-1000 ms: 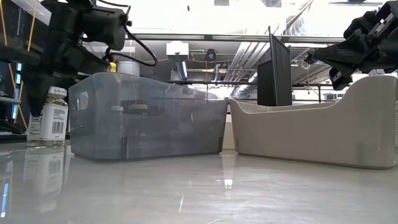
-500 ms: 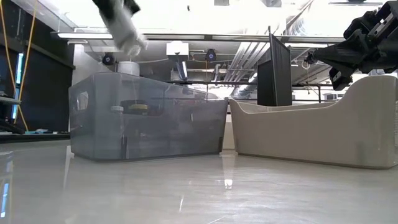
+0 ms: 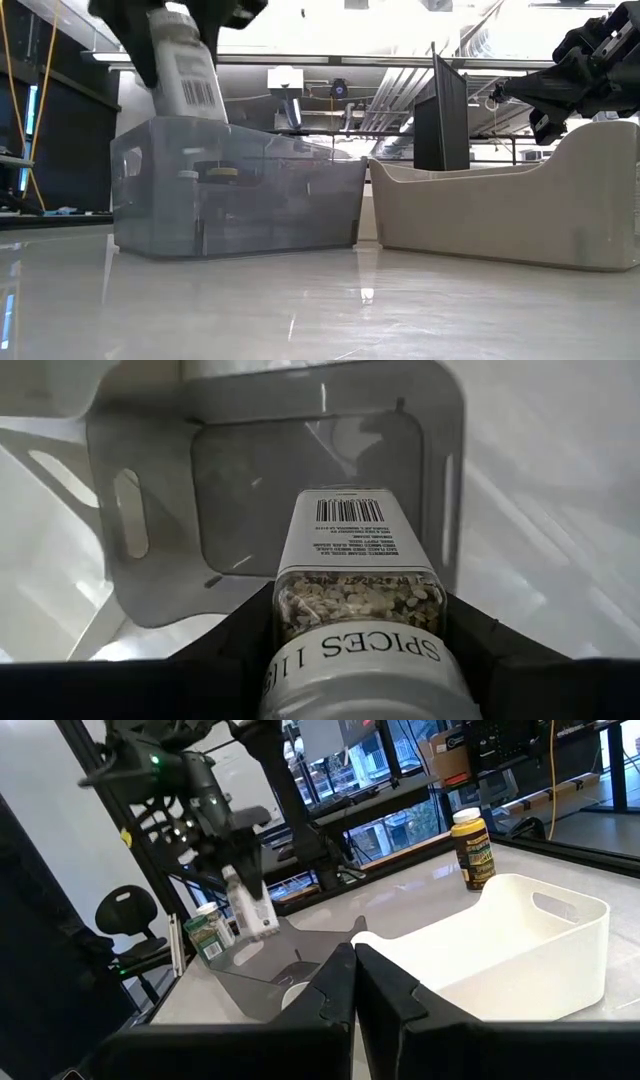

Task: Sort spices by type
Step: Put the white seasoning bottle into the black bin

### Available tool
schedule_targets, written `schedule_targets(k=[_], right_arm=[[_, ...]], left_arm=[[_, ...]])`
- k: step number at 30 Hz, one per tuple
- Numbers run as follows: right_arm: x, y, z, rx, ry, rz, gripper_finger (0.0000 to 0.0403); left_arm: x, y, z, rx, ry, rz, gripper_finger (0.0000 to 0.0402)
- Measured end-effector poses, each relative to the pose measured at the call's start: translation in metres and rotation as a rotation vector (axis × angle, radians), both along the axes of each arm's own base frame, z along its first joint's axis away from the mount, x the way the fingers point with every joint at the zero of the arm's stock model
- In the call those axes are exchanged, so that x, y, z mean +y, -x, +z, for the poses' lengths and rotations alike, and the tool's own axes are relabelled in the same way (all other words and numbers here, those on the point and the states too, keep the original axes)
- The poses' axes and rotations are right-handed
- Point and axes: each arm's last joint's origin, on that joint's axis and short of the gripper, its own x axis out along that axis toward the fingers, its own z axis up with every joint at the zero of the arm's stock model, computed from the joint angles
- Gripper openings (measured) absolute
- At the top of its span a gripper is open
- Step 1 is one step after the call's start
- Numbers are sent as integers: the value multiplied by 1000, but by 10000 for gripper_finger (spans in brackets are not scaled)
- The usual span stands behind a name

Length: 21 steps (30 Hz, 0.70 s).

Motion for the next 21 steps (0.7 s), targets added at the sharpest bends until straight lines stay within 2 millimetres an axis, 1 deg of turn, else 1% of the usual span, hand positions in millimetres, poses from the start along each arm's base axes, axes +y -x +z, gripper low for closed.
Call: schedule_targets(k=[4, 10, 16, 18, 21], right_arm=[[0, 0, 0, 0, 0, 0, 1], [0, 0, 0, 0, 0, 0, 1], [0, 0, 0, 0, 0, 0, 1], [0, 0, 0, 0, 0, 0, 1], [0, 0, 0, 0, 0, 0, 1]], left_arm=[[2, -5, -14, 83, -35, -47, 164], [2, -16, -35, 144, -64, -95, 167], [1, -20, -55, 235, -98, -95, 233], [1, -19, -58, 260, -105, -95, 242], [1, -19, -58, 264, -107, -90, 246]])
